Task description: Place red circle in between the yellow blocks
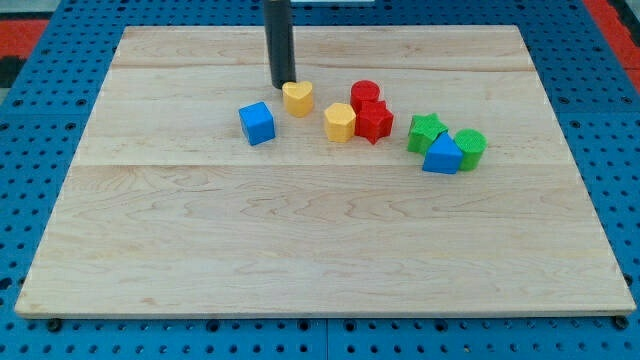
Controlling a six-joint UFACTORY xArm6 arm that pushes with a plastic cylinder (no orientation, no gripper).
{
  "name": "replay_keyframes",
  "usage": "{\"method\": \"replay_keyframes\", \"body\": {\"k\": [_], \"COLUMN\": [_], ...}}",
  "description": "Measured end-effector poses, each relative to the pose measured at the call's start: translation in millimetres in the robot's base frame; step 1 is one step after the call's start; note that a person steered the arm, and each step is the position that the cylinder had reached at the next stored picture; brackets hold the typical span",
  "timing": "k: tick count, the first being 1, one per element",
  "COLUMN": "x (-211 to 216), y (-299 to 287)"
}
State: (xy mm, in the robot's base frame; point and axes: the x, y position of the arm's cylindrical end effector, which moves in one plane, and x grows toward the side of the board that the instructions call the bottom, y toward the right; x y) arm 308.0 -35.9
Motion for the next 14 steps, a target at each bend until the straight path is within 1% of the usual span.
{"method": "replay_keyframes", "body": {"k": [1,3,4,7,10,12,14], "x": [-13.2,-14.6,-11.6,-11.0,10.9,13.8,13.9], "y": [60.4,144.1,144.9,121.6,119.9,88.2,39.6]}}
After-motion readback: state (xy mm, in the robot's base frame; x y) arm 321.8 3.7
